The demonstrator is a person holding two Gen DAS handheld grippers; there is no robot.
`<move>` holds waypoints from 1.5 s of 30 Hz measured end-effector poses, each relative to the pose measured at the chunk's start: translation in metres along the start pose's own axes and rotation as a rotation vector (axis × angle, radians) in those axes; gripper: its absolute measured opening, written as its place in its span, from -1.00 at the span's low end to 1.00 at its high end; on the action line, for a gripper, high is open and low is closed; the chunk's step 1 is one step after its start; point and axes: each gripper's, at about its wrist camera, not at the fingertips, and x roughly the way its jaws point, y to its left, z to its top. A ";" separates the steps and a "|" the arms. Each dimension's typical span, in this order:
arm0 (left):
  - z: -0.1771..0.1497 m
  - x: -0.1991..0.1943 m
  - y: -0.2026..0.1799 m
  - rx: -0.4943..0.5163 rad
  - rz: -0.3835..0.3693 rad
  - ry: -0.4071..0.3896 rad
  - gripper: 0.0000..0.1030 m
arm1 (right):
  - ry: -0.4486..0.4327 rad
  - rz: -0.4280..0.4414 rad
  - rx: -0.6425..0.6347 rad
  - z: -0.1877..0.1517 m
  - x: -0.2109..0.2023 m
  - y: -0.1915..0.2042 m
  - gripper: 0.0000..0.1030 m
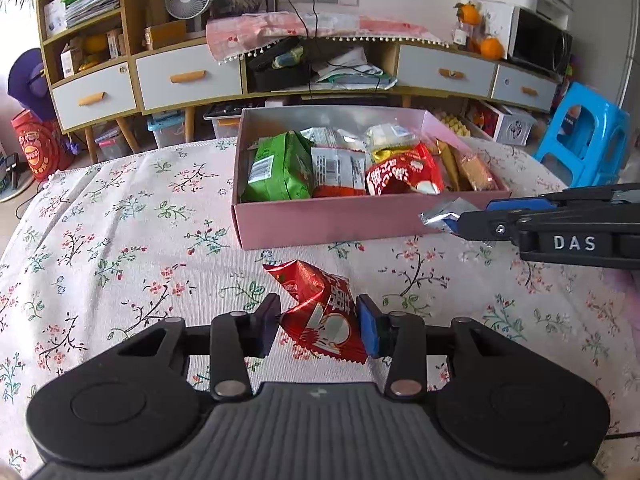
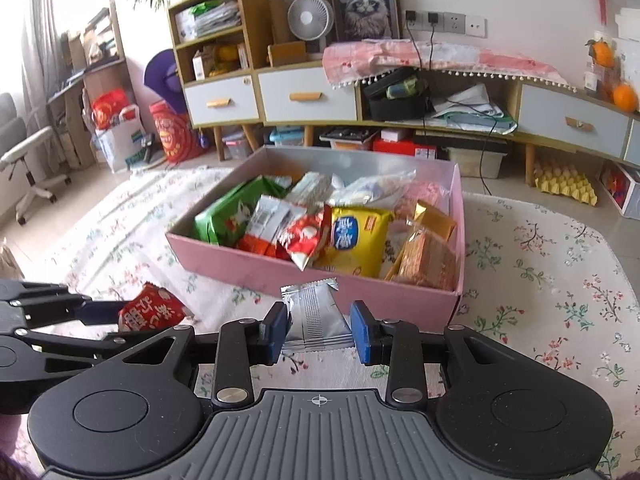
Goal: Organize snacks
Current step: 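Carry both held packets over the pink box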
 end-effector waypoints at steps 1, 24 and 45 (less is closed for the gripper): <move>0.001 -0.001 0.001 -0.006 -0.001 -0.005 -0.28 | -0.006 0.001 0.007 0.002 -0.002 -0.001 -0.36; 0.003 0.012 0.005 -0.076 0.003 0.081 -0.46 | -0.028 0.030 0.068 0.011 -0.017 -0.007 -0.36; 0.079 0.036 0.004 -0.145 -0.049 -0.083 -0.45 | -0.066 0.027 0.366 0.050 0.007 -0.063 -0.36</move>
